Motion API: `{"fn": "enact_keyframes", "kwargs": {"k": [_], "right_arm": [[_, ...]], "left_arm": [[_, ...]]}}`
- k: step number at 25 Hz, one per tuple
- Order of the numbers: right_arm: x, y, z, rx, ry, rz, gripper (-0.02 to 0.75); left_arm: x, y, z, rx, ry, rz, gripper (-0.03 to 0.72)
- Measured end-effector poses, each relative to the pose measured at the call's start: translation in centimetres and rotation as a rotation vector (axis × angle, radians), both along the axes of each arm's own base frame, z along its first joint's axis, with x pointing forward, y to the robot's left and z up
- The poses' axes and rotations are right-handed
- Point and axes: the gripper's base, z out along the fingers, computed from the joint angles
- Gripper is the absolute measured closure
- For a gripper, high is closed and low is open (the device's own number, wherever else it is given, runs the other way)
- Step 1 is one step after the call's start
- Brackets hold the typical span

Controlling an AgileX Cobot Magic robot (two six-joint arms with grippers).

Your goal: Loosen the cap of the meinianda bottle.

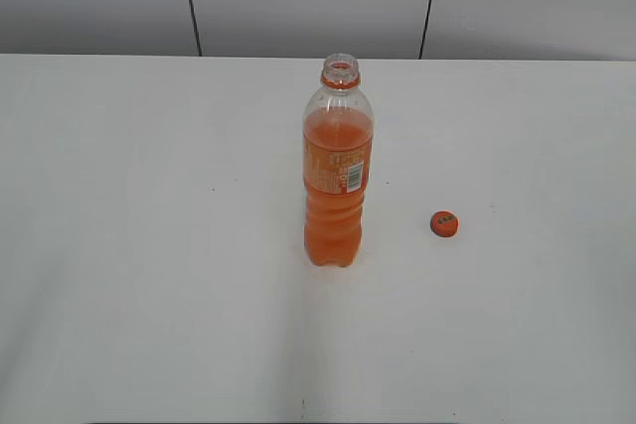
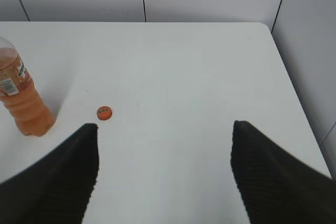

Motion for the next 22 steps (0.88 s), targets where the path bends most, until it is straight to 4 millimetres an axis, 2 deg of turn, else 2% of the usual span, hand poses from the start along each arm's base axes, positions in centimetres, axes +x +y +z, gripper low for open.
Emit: {"fn": "enact_keyframes", "kwargs": {"k": [5, 16, 22], "right_arm": [[-1.8, -0.1, -1.7, 0.003, -0.066, 0.002, 0.146], [0.6, 0.0, -6.3, -0.024, 0.105, 0.008, 0.146], [0.7, 0.1, -6.6, -0.043, 0.116, 0.016, 0.146]], "left_arm": [[0.0, 0.0, 0.0, 0.0, 0.0, 0.0, 0.137], [0.0, 0.0, 0.0, 0.0, -0.001, 0.0, 0.14], [0.0, 0.0, 0.0, 0.0, -0.001, 0.0, 0.147]]}}
